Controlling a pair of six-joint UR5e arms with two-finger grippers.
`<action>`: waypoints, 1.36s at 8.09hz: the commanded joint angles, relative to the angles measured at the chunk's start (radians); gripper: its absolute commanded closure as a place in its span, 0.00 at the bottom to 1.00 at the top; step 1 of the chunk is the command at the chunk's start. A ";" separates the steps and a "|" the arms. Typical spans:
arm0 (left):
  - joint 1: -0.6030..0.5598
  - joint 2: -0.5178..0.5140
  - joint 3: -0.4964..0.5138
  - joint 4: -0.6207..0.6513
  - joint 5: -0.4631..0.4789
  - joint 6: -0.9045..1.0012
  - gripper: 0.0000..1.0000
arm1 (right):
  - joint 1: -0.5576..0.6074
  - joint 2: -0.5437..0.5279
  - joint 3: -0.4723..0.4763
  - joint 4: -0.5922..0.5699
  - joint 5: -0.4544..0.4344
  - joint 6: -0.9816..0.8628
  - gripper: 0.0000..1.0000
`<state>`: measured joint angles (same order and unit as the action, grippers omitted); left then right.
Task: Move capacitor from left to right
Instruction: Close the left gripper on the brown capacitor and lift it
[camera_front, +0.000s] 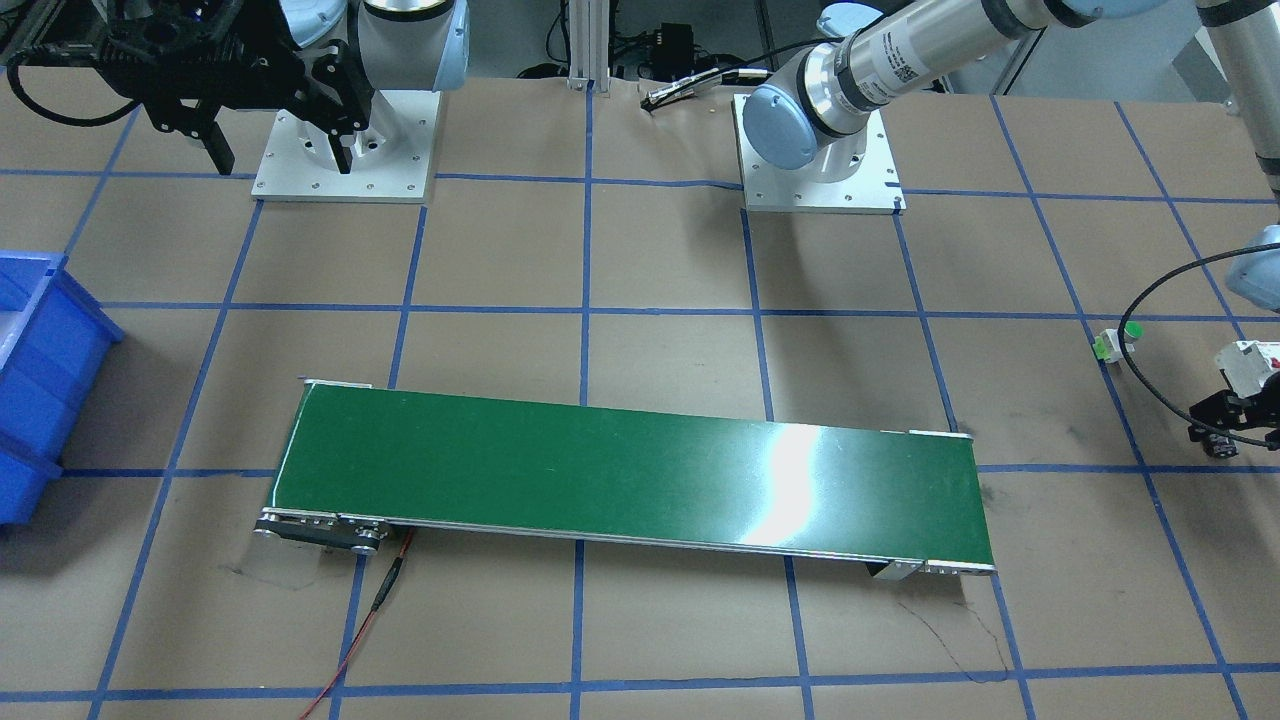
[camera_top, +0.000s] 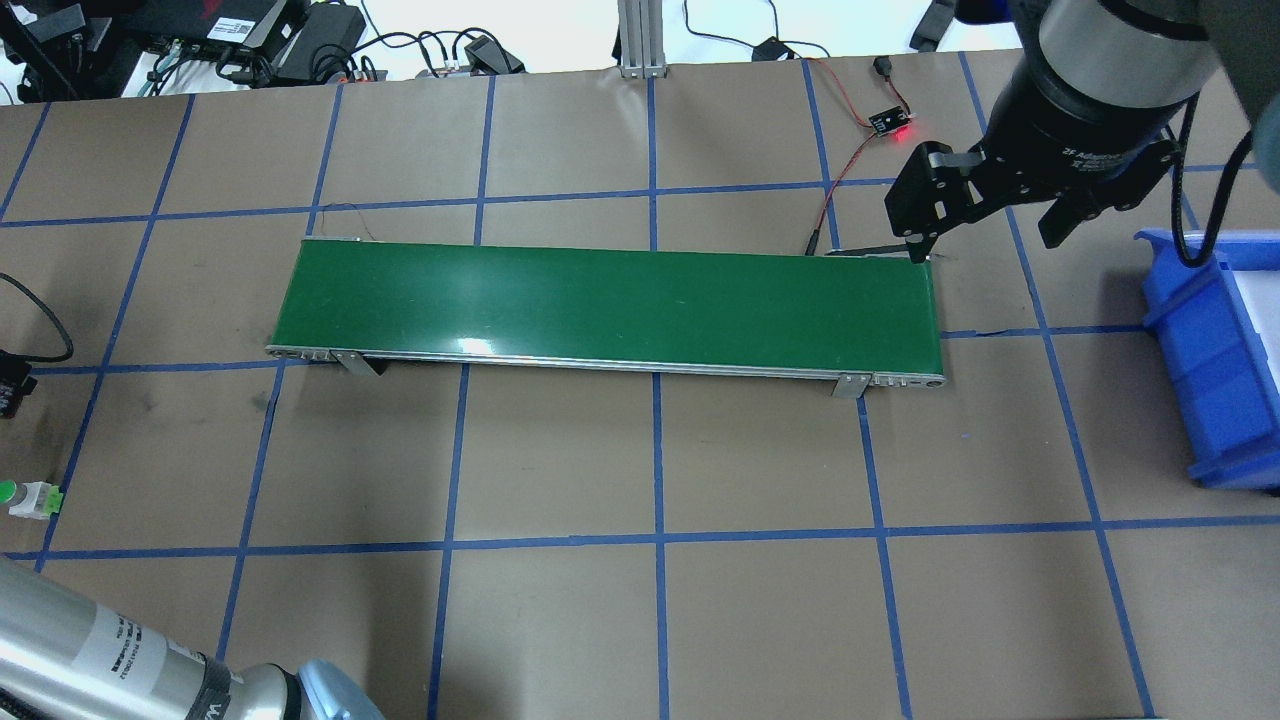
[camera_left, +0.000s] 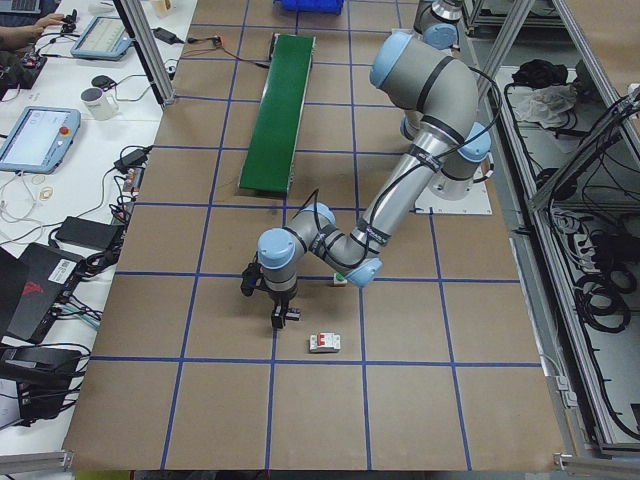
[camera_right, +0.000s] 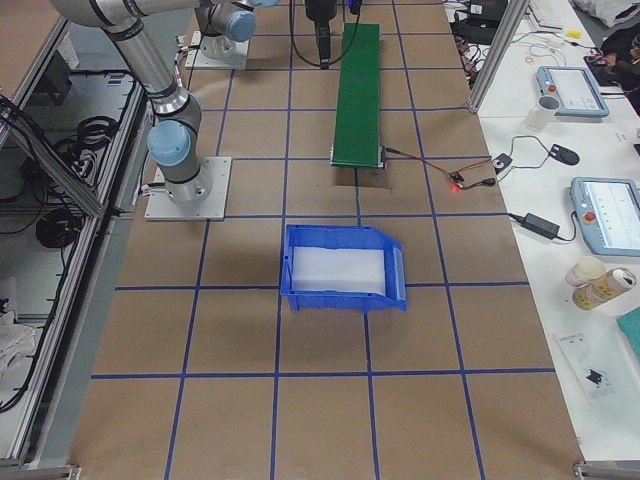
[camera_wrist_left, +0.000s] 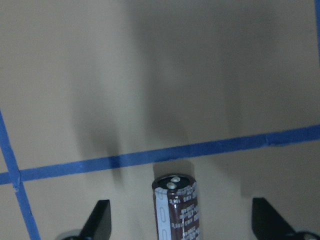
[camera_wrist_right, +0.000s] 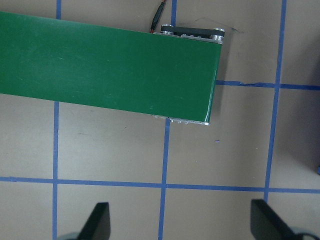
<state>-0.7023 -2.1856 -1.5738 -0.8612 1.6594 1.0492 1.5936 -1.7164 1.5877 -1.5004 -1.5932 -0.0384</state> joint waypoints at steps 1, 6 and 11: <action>0.003 -0.002 0.000 -0.002 -0.036 0.014 0.03 | 0.000 0.000 0.000 0.000 -0.001 -0.001 0.00; 0.001 -0.005 0.000 -0.002 -0.032 0.008 0.03 | -0.001 0.000 0.000 0.002 -0.001 -0.001 0.00; 0.001 -0.010 0.000 -0.002 -0.023 -0.009 0.20 | -0.001 0.001 -0.002 0.002 -0.001 -0.001 0.00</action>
<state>-0.7002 -2.1940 -1.5738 -0.8636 1.6350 1.0444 1.5923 -1.7157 1.5876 -1.4992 -1.5938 -0.0399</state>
